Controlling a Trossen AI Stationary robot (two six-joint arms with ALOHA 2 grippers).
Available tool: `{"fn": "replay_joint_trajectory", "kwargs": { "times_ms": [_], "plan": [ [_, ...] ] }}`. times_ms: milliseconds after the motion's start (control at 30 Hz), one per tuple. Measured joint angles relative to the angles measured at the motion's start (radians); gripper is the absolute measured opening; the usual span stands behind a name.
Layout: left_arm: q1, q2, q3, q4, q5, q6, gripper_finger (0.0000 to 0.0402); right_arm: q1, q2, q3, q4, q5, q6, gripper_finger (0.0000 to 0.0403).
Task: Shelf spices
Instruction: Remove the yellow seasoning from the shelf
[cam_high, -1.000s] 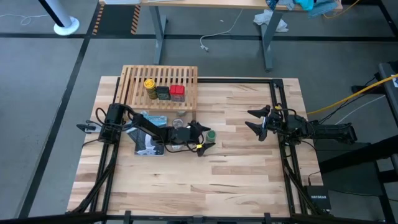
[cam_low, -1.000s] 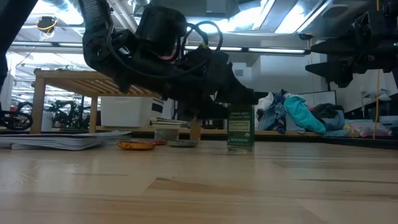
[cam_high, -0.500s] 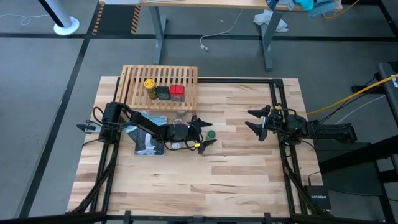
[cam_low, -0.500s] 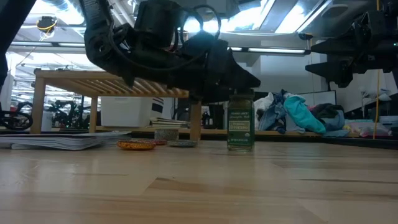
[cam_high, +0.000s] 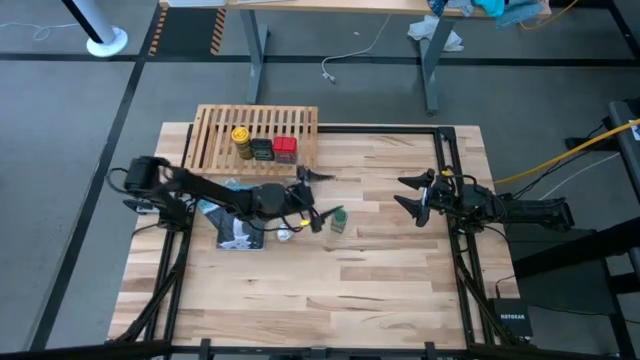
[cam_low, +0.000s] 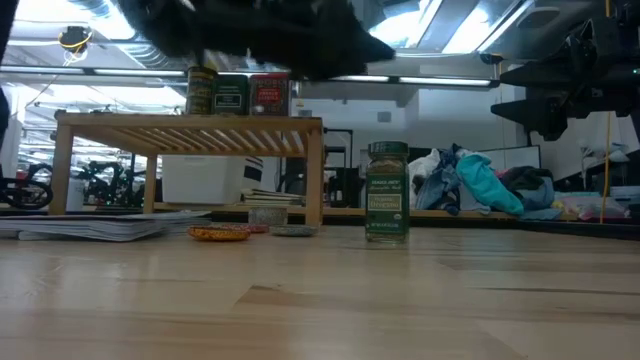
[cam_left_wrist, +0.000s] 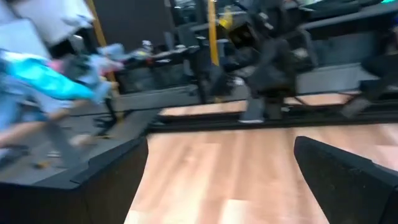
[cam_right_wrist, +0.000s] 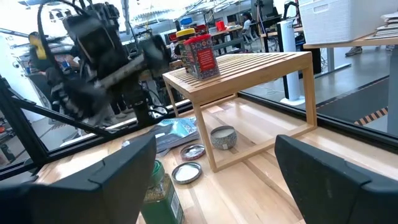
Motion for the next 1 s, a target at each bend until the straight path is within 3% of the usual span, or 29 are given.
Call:
{"fn": "replay_joint_trajectory", "kwargs": {
  "times_ms": [267, 500, 800, 1000],
  "plan": [
    [-0.061, -0.282, 0.0, -0.239, -0.273, 0.229, 0.0399, 0.0, 0.0, 0.0, 0.0, 0.0, 0.0, 0.0335],
    [-0.1, -0.524, 0.0, -0.492, -0.506, 0.298, 0.0399, 0.0, 0.0, 0.0, 0.0, 0.0, 0.0, 0.0335],
    [-0.101, -0.835, 0.0, -0.888, -0.738, 0.099, 0.0399, 0.0, 0.0, 0.0, 0.0, 0.0, 0.0, 0.0335],
    [-0.099, -0.988, 0.0, -1.189, -0.764, -0.095, 0.0399, 0.0, 0.0, 0.0, 0.0, 0.0, 0.0, 0.0335]
  ]
}}
